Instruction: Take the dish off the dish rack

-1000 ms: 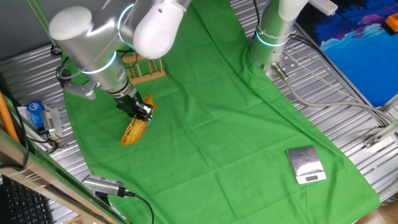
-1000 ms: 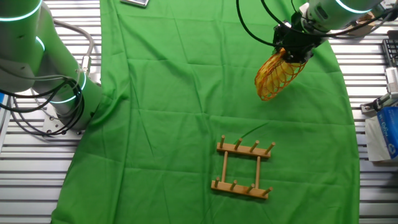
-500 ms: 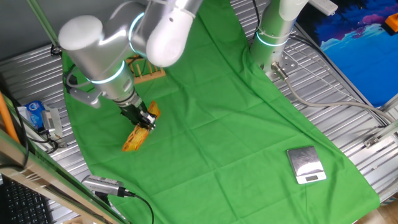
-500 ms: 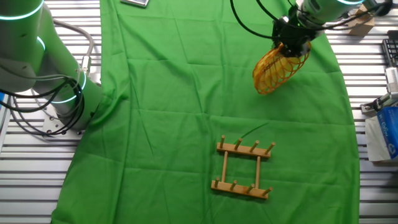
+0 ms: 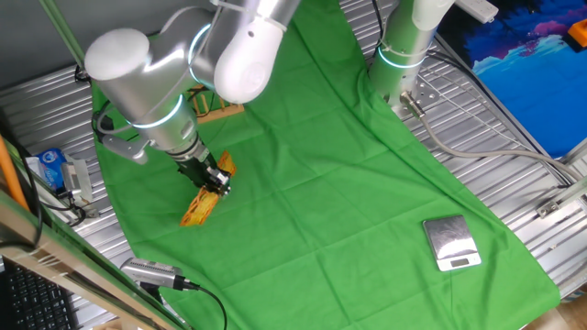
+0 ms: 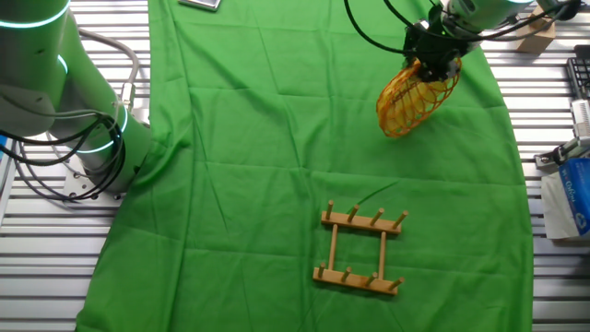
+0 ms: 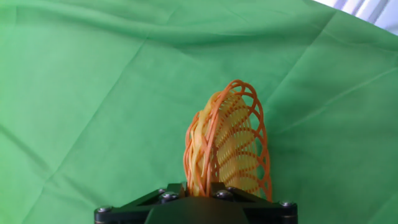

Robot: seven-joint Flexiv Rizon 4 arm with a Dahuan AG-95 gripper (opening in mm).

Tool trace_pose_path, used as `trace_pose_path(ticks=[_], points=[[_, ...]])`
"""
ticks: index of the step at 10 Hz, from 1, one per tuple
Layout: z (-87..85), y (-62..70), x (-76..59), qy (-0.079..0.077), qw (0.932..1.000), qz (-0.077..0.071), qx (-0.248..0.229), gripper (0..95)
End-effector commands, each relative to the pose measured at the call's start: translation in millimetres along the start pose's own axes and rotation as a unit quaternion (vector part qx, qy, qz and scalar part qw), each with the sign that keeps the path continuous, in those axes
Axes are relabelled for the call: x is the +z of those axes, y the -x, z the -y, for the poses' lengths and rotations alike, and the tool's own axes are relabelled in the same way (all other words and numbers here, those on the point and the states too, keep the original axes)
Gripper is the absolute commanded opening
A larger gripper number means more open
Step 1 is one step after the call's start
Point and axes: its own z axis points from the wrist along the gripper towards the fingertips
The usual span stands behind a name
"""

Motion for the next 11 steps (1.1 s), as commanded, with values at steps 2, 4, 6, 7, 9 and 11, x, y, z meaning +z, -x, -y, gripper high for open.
trace_pose_path(ticks=[2, 4, 6, 7, 9, 11], points=[[-0.2, -0.4, -0.2, 0.003, 1.0000, 0.002, -0.006, 57.0], [-0.7, -0.8, -0.1, 0.010, 0.9999, 0.005, -0.011, 57.0], [0.3, -3.2, -1.2, 0.011, 0.9996, 0.003, -0.026, 57.0], [2.5, -5.7, -2.4, 0.011, 0.9995, 0.002, -0.029, 38.0], [6.3, -11.9, -4.0, 0.008, 0.9992, 0.000, -0.039, 19.0], [8.3, -15.3, -5.1, 0.007, 0.9990, 0.000, -0.044, 0.0]])
